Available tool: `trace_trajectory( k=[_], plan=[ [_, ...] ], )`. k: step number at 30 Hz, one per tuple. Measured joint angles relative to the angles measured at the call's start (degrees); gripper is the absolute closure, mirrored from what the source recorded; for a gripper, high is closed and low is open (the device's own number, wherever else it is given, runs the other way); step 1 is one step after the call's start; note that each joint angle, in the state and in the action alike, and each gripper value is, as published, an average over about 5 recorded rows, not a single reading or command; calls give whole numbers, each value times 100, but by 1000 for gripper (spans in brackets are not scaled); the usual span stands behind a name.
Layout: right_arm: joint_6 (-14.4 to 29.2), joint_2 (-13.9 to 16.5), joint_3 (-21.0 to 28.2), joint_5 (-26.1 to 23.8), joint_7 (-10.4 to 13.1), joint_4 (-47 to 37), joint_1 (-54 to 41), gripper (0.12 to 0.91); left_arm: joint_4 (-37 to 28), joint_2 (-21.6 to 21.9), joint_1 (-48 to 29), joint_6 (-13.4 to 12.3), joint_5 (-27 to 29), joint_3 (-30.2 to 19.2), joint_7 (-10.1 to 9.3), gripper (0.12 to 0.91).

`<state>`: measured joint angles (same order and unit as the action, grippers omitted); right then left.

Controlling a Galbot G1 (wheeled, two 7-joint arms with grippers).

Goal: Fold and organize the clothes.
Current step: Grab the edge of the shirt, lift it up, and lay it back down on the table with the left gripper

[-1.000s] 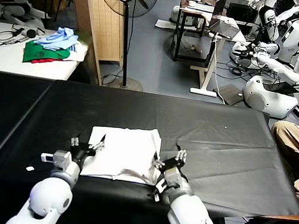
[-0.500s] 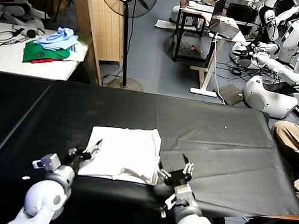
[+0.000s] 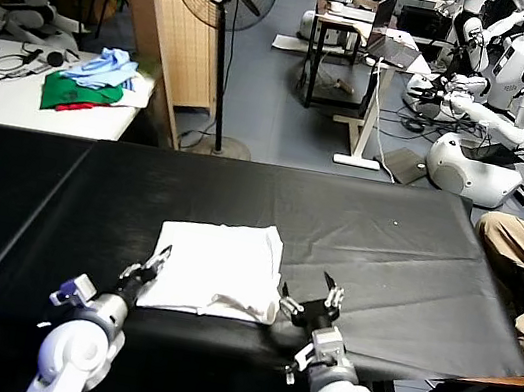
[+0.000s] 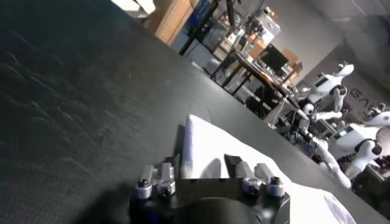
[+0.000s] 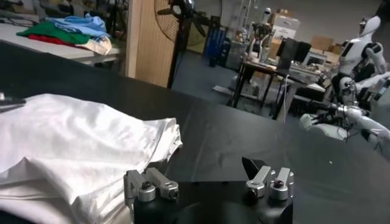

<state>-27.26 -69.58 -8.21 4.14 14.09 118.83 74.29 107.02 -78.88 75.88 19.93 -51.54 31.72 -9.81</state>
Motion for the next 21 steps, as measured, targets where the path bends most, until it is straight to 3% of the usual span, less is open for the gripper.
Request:
trace_trajectory(
  k=[4,6,12,21],
  plan=[
    [1,-26,-37,-1,-5,0,-2,227,42,-21,-25,14,6,-8,-1,848],
    [1,-56,-62,-8,2,1,14,227,60,-11,-47,18,70,-6,-2,881],
    [-41,-202,-191,-203,68,-7,116,227,57,154,-175,17,868,-14,55,883],
    [-65,-337,-397,-306,98,-1,221,227,200,1032,-138,-11,3286,20,194,881]
  ],
)
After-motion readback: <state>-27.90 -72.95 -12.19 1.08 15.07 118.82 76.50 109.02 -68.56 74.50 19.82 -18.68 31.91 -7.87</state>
